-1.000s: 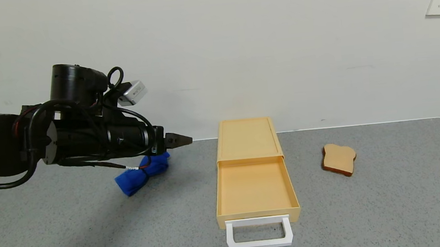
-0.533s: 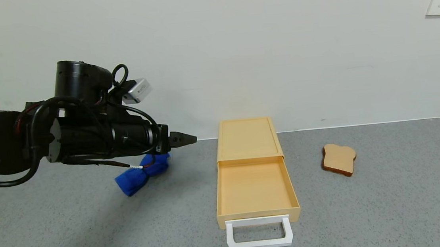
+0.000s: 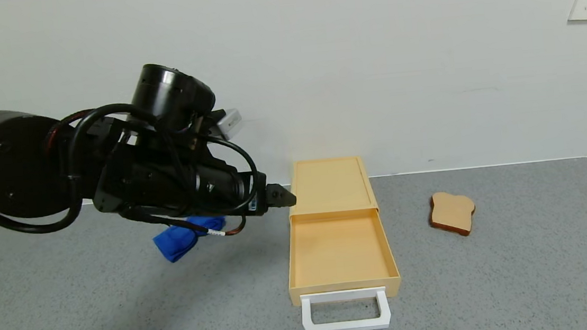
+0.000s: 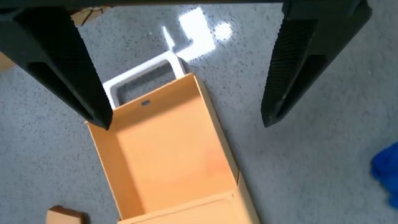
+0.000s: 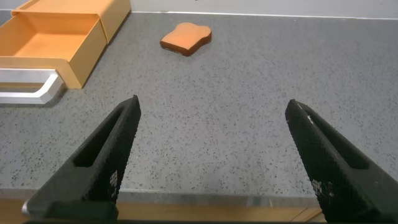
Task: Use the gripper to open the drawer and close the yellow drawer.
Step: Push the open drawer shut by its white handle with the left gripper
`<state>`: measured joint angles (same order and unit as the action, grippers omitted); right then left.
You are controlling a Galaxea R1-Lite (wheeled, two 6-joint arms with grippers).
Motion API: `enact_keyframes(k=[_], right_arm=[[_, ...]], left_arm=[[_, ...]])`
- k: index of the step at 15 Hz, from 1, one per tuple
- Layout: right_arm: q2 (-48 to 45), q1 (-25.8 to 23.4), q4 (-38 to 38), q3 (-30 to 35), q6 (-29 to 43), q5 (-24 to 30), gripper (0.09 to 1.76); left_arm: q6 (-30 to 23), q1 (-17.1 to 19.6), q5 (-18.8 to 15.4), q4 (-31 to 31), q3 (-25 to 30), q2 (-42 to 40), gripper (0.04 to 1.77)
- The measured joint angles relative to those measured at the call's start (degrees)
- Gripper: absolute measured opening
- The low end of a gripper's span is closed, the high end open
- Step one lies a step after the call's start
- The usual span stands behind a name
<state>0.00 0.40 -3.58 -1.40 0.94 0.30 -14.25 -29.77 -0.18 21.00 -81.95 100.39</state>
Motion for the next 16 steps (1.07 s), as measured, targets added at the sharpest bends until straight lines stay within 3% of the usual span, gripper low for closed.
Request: enact_keyframes(k=[4,7,11,16], right_arm=[[0.0,0.01,0.01,0.0,0.02,0.02,1.71],[0.0,0.01,0.0,0.0,0.02,0.02,1.71],[0.0,0.01,0.0,0.0,0.02,0.0,1.71],[0.0,0.01,0.01,0.0,0.05,-0.01,1.71]], left_arm=[[-8.9,-5.56,6.3,8.66,-5.23,2.28,1.72],[-13.14,-10.25,9.8,11.59,-6.17,4.16,1.72],[-16.48,-15.13,10.62,14.77,-5.81,6.96,1.72],[-18.79,-18.74,10.65,15.46,-5.6,11.46,1.72]])
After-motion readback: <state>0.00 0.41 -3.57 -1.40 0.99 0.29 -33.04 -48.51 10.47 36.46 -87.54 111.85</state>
